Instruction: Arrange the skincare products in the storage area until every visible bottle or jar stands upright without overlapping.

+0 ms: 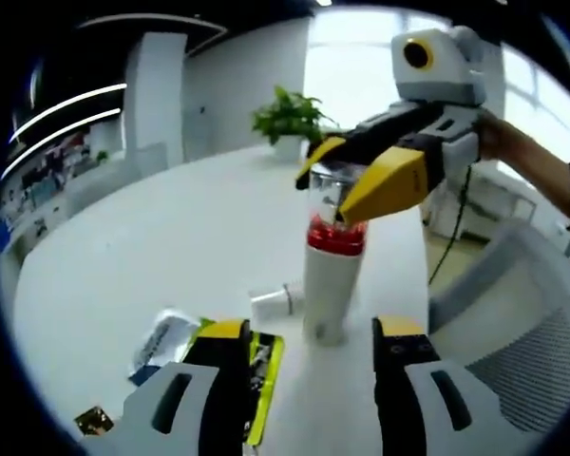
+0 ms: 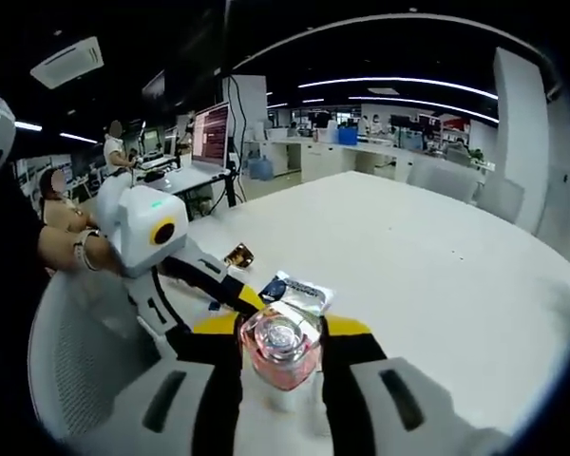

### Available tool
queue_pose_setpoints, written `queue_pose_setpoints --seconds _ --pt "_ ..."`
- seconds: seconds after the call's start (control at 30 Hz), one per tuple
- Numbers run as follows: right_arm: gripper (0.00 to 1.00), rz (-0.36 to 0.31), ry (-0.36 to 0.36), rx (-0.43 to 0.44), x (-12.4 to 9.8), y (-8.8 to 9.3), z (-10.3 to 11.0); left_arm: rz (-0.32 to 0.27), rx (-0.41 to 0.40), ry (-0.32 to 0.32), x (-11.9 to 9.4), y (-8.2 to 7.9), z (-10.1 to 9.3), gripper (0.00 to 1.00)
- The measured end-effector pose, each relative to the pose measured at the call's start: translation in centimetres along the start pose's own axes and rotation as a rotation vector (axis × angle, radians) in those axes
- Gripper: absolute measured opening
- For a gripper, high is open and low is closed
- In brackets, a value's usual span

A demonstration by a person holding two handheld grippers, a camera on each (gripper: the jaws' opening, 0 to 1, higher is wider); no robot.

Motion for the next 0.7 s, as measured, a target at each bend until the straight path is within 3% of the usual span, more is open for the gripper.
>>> queue_pose_setpoints --seconds 0.23,0.4,0.7 --pt "0.33 0.006 0.007 0.014 0.1 -0.3 0.6 0.013 -0.003 -0.003 0.0 0.3 0.0 0.49" --pt "0.33 0.003 0.013 0.039 0.1 -0.5 0.6 -0.011 -0.045 0.001 -0.2 0.1 0.2 0.51" --pt "0.40 -0.031 0.035 0.068 -0.2 -0.9 -0.1 -0.030 -0.040 -0.043 -1.2 -0.4 1.0 0.54"
Point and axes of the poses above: the point that each gripper's makers call its tool centre point, and the gripper's own axes: x roughly forward along the fingers, z roughly to its left, y roughly out of its underside, the point moved 2 cm from there along -x, roughly backward along the fingers, and after that the axes turned 11 degrees about y, right-handed, at the moved point
